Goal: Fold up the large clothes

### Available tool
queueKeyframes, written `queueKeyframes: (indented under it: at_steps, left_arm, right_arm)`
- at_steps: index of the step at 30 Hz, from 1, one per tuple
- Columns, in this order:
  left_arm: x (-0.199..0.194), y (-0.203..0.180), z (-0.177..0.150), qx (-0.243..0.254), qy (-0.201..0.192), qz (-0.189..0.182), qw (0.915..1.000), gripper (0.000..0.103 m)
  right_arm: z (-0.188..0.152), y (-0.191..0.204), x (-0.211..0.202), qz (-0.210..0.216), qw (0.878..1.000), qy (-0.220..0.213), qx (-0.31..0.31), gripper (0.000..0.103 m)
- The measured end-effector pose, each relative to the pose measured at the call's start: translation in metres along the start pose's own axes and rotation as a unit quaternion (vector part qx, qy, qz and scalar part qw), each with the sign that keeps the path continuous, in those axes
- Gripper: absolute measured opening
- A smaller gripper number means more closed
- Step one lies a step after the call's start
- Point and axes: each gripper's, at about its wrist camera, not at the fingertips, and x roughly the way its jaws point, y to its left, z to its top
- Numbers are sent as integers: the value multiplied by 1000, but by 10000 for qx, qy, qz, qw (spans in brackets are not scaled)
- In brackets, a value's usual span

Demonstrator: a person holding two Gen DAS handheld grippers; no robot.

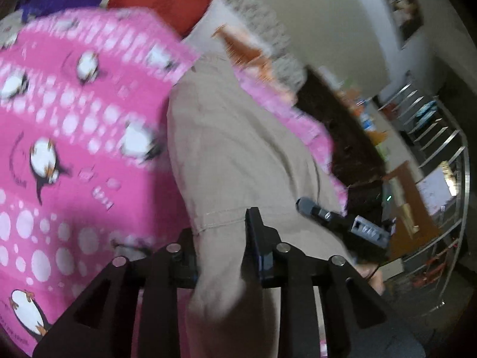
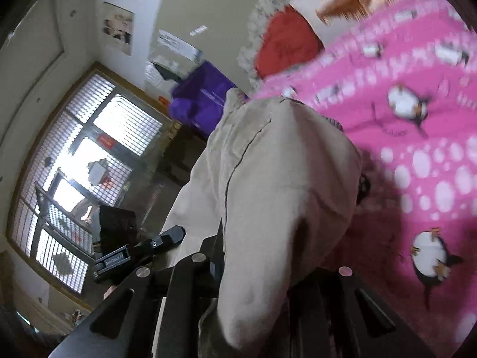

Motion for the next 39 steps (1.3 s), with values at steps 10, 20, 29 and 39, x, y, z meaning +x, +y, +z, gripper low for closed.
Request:
queueKeyframes:
  at_steps: [10, 20, 29, 39]
  left_arm:
    - [-1, 8, -14, -83, 211, 182, 9996, 52]
    - [-77, -52, -48, 778, -687, 429, 9937, 71]
    - [-11, -27, -86, 719, 347, 590, 9951, 38]
    - [-38, -62, -61, 755, -125, 318, 9966, 51]
  right_arm:
    - [-8, -4, -64, -407, 9985, -218, 284, 42]
    - [-74, 154, -70, -1519, 9557, -154, -2517, 23]
    - [-105, 75, -20, -3116, 9229, 951, -2051, 0]
    - [-84, 87, -53, -2770, 9519, 328, -1264, 0]
